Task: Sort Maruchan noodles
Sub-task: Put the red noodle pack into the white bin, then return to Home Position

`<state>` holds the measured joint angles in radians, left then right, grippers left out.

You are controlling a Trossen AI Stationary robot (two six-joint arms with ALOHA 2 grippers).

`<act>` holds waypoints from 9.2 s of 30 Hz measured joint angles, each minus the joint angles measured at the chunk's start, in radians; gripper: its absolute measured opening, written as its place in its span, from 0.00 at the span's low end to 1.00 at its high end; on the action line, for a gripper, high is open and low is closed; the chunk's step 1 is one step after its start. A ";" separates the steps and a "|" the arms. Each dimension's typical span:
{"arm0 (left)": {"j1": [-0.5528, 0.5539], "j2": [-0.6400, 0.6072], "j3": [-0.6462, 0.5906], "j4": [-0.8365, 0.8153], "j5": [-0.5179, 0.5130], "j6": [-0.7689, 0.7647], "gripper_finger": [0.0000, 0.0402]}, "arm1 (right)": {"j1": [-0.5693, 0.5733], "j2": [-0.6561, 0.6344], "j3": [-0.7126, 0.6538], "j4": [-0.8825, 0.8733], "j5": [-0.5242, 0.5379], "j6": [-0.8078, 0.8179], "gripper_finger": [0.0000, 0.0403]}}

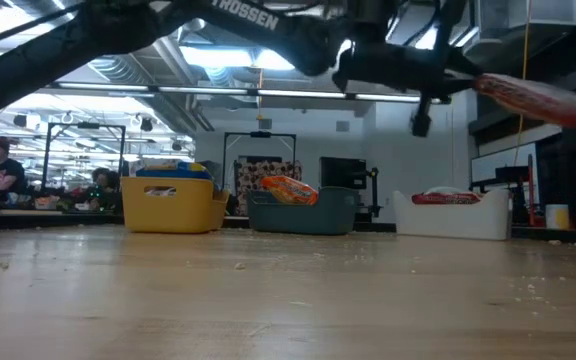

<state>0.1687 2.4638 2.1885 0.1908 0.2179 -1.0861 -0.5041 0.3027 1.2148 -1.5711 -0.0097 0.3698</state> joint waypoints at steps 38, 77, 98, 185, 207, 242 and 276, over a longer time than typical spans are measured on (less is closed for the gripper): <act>0.209 0.005 0.117 -0.139 -0.079 0.041 0.00 | 0.000 0.000 0.000 0.000 0.131 0.000 0.52; 0.226 0.215 0.132 0.110 -0.031 -0.113 0.00 | 0.000 0.000 0.000 0.000 0.201 0.045 0.52; 0.197 0.226 0.134 0.041 -0.133 -0.028 0.02 | 0.000 0.000 0.000 0.000 0.221 0.038 0.52; -0.316 -1.542 -0.771 -0.684 -0.633 0.809 0.44 | 0.000 -0.244 -0.728 1.091 -0.271 -0.009 0.52; -0.336 -2.453 -1.940 -0.109 -0.428 0.719 0.44 | 0.001 -0.253 -0.915 1.281 -0.433 0.011 0.52; -0.347 -2.460 -2.181 -0.051 -0.509 0.627 0.44 | 0.446 -0.102 -1.206 1.595 0.059 0.077 0.52; -0.347 -2.458 -2.181 -0.139 -0.411 0.677 0.44 | 0.445 -0.069 -1.206 1.600 0.097 0.069 0.52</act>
<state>-0.1783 0.0059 0.0076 0.0521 -0.1928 -0.4091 -0.0593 0.2337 0.0090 0.0284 0.0868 0.4393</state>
